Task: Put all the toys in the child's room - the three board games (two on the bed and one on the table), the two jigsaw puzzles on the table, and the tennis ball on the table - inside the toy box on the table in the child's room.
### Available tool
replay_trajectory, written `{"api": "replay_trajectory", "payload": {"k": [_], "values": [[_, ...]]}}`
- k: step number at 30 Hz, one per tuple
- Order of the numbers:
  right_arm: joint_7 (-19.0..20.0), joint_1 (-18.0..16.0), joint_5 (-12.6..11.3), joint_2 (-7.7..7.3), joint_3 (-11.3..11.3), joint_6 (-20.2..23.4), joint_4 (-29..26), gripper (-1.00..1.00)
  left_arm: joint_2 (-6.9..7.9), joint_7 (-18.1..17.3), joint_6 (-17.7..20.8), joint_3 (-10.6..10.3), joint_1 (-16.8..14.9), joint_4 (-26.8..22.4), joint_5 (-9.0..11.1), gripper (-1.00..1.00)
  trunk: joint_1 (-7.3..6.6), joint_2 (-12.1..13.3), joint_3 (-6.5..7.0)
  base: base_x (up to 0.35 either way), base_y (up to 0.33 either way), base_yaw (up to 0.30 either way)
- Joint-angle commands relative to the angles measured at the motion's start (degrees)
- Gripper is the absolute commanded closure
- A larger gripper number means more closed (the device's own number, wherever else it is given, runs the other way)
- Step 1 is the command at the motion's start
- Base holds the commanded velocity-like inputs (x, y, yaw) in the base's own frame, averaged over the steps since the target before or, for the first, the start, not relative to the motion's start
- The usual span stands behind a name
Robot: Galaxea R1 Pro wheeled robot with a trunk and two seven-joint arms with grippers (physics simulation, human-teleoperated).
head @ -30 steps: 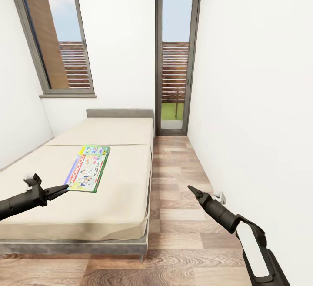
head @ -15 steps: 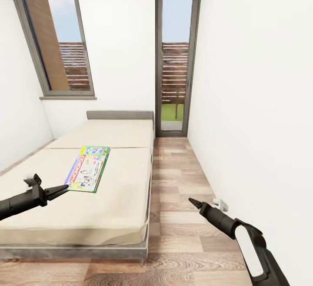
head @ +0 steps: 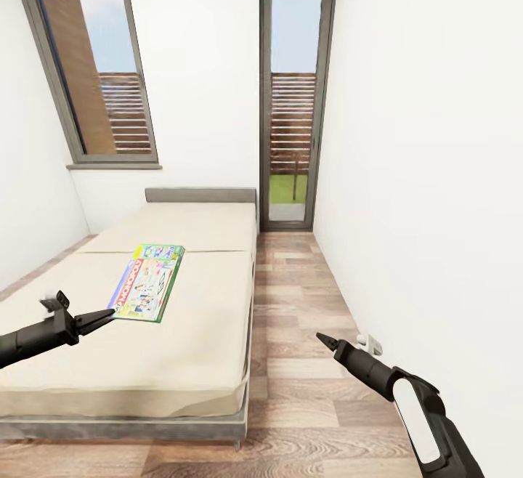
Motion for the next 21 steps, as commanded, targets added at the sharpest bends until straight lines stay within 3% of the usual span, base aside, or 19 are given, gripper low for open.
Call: {"api": "replay_trajectory", "payload": {"k": [1,10,11,13,21], "values": [[0.2,0.0,0.0,0.02,-0.1,0.3,0.0,-1.00,0.01,-0.1,0.5,0.0,0.0,0.0,0.1,1.00,-0.23,0.4,0.12,0.000,0.000,0.000],[0.2,0.0,0.0,0.02,-0.2,0.1,0.1,-1.00,0.10,-0.1,0.5,0.0,0.0,0.0,0.1,1.00,-2.21,4.0,1.74,0.000,0.000,0.000],[0.4,0.0,-0.2,-0.23,-0.3,-4.1,2.1,-1.00,0.23,-0.2,0.5,0.0,0.0,0.0,0.1,1.00,-2.43,4.4,1.92,0.000,0.000,0.000],[0.7,0.0,-0.2,-0.42,-0.3,-7.3,4.6,-1.00,0.26,-0.2,0.5,0.0,0.0,0.0,0.1,1.00,-2.87,5.2,2.28,0.000,0.000,0.000],[1.0,0.0,-0.1,-0.57,-0.1,-10.0,6.5,-1.00,0.44,-0.1,0.6,0.0,0.0,0.0,0.1,1.00,-4.63,8.4,3.91,-0.004,0.000,0.078]]}}
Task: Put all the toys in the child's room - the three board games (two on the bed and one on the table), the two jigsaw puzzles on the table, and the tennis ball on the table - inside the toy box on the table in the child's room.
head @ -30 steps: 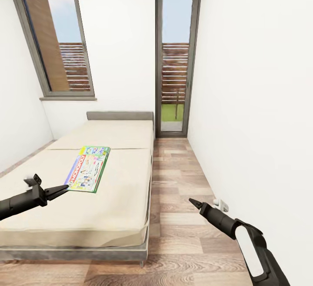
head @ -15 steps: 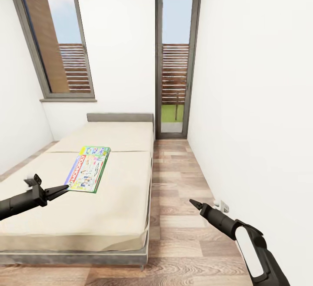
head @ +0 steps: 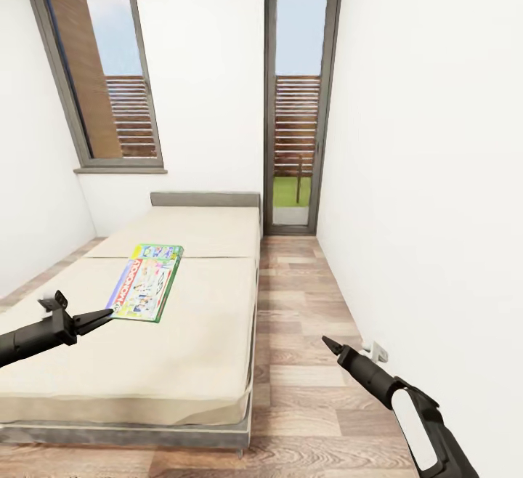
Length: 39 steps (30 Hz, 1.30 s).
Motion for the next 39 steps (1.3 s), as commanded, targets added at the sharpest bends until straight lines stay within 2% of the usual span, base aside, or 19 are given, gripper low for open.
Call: {"api": "replay_trajectory", "payload": {"k": [1,18,23,27,31,39], "values": [[0.1,0.0,-0.3,0.01,-0.1,0.4,0.0,-1.00,0.01,-0.1,0.5,0.0,0.0,0.0,0.1,1.00,-0.24,0.4,0.18,-0.125,0.000,0.190],[0.1,0.0,-0.3,0.26,0.1,0.3,-0.2,-1.00,-0.09,-0.1,0.5,0.0,0.0,0.0,0.1,1.00,-3.97,7.2,4.35,-0.056,0.000,0.206],[0.0,0.0,-0.2,0.27,1.6,0.3,-0.2,-1.00,-0.15,-0.1,0.4,-0.1,0.0,0.0,0.1,1.00,-5.07,9.2,5.58,0.000,0.000,0.208],[0.0,0.0,-0.2,0.27,1.9,0.3,-0.2,-1.00,-0.16,-0.1,0.4,-0.1,0.0,0.0,0.1,1.00,-5.95,10.8,6.57,0.000,0.000,0.208],[0.0,0.0,-0.2,0.43,2.2,0.3,-0.2,-1.00,-0.16,-0.2,0.4,0.0,0.0,0.0,0.2,1.00,-5.95,10.8,6.83,0.000,0.000,0.208],[-0.5,0.0,-0.2,0.36,4.3,0.3,-1.1,-1.00,-0.16,-0.3,0.4,0.0,0.0,-0.1,0.2,1.00,-5.95,10.8,7.34,0.000,0.000,0.207]]}}
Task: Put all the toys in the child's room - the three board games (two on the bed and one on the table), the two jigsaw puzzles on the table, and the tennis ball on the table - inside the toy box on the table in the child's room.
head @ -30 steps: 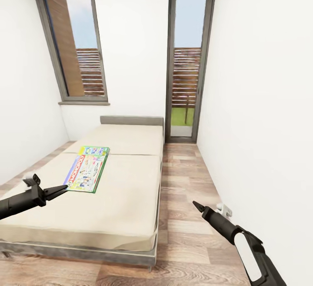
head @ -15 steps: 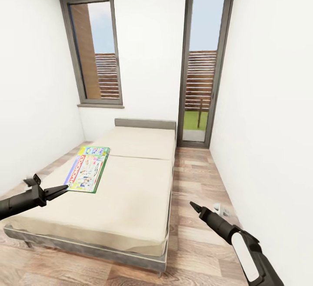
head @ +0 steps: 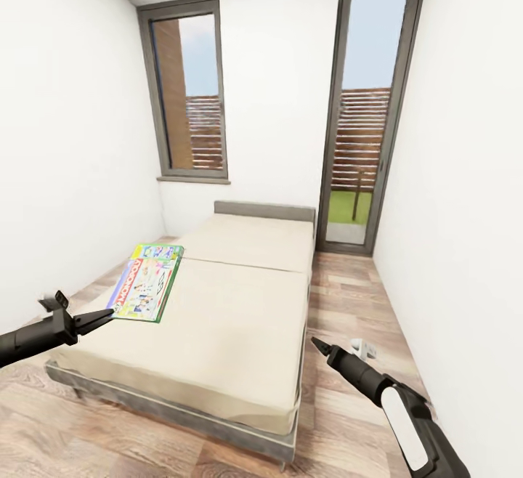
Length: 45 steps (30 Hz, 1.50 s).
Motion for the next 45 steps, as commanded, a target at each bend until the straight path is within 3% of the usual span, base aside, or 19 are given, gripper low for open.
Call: {"api": "replay_trajectory", "payload": {"k": [1,10,27,34,39,45], "values": [[0.1,0.0,-0.3,0.04,-0.1,0.4,-0.1,-1.00,0.00,-0.1,0.6,0.0,-0.1,0.0,0.3,1.00,0.00,0.0,-0.02,0.000,0.000,0.204],[0.0,0.0,-0.3,0.25,0.1,0.4,-0.1,-1.00,0.00,-0.1,0.6,-0.3,-0.1,0.0,0.2,1.00,-1.76,3.2,1.53,0.000,0.000,0.060],[0.0,0.0,-0.3,0.43,0.2,0.4,-0.1,-1.00,-0.05,-0.1,0.6,-0.1,-0.1,0.0,0.3,1.00,-1.76,3.2,1.87,0.000,0.000,0.238],[0.0,0.0,-0.2,0.45,0.2,0.4,-0.1,-1.00,-0.07,0.0,0.6,-0.3,-0.1,0.0,0.2,1.00,-3.30,6.0,3.29,0.000,0.000,0.281],[-0.1,0.0,-0.2,0.19,1.9,0.3,-0.1,-1.00,-0.08,0.0,0.5,-0.3,-0.1,0.0,0.2,1.00,-4.40,8.0,4.30,0.000,0.000,0.281],[-0.1,0.0,-0.2,0.14,2.4,0.2,-0.2,-1.00,-0.06,0.1,0.5,-0.3,-0.1,0.0,0.2,1.00,-5.71,10.4,5.51,0.000,0.000,0.282]]}}
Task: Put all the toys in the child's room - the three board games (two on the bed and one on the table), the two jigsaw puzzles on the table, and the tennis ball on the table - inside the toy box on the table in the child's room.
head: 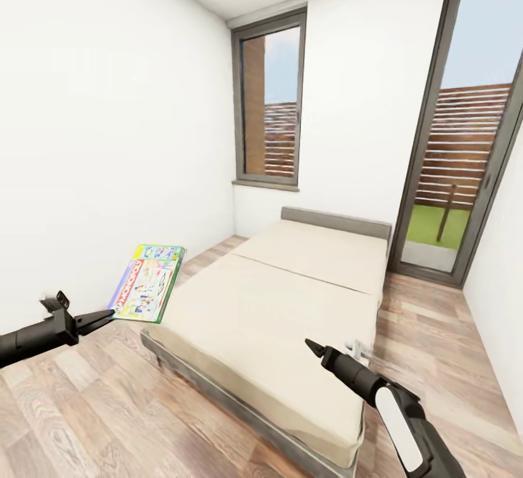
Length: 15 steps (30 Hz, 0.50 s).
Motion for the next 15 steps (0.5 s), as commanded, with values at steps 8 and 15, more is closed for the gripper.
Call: {"api": "replay_trajectory", "payload": {"k": [8,15], "values": [[0.2,0.0,-0.3,0.40,0.4,0.5,-1.1,-1.00,-0.02,0.0,0.6,-0.1,-0.1,0.0,0.3,1.00,-1.77,3.2,1.53,0.000,0.000,0.282],[0.1,0.0,-0.3,0.36,2.4,0.6,-1.6,-1.00,-0.03,0.0,0.4,-0.1,-0.1,0.0,0.3,1.00,-3.30,6.0,2.92,0.000,0.000,0.282]]}}
